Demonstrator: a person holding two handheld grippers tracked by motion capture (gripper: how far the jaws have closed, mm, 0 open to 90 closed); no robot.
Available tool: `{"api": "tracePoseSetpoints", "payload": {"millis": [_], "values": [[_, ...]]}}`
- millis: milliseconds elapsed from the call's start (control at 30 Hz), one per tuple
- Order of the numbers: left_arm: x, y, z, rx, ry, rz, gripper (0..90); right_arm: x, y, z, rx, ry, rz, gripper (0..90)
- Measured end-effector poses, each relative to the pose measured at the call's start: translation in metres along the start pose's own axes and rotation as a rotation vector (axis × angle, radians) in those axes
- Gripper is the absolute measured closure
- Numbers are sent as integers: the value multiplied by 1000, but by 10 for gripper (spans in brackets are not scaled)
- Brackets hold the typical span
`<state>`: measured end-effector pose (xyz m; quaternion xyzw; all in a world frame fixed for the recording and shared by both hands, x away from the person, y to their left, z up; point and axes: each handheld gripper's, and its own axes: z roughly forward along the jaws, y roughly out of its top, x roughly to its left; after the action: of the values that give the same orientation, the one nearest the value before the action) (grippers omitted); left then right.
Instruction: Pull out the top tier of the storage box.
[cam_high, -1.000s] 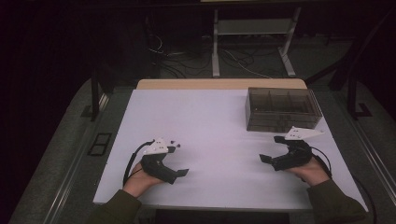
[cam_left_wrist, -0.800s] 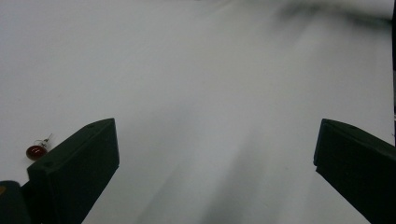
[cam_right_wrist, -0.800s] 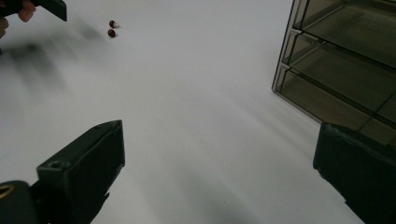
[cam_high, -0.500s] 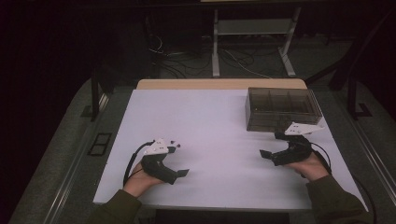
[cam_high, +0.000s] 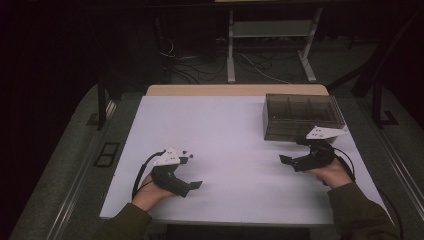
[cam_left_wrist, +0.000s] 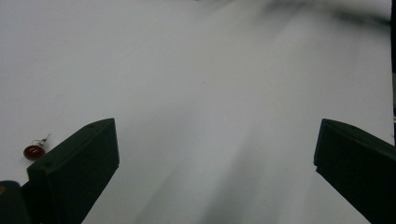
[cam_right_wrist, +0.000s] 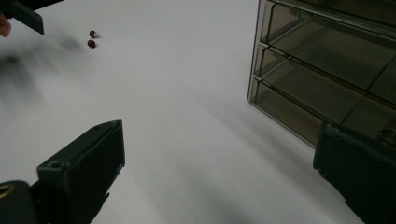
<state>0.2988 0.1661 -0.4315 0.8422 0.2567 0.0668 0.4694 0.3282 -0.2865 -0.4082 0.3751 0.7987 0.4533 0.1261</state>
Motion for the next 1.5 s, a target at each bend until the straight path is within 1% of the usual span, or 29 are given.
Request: {"api": "tracePoseSetpoints", "payload": {"millis": [100,200,300,633,967,1300,1500], "values": [[0,0,0,-3,-1,-2,0,-2,-1,1,-1,-5,-3,16],[0,0,0,1,-1,5,0,-3,-1,1,-10,-13,0,16],[0,0,0,0,0,9,0,-4,0,2,-19,-9,-2,16],[1,0,-1,-6,4,3,0,-13,-4,1,-10,-32,-8,16],[1,0,-1,-3,-1,3,0,-20,-5,-6,-8,-61,-13,16],[1,-1,-1,2,-4,-1,0,-30,-8,-14,-17,-85,9,16],[1,-1,0,1,-4,-1,0,-35,-11,-17,-16,-102,13,16]]}}
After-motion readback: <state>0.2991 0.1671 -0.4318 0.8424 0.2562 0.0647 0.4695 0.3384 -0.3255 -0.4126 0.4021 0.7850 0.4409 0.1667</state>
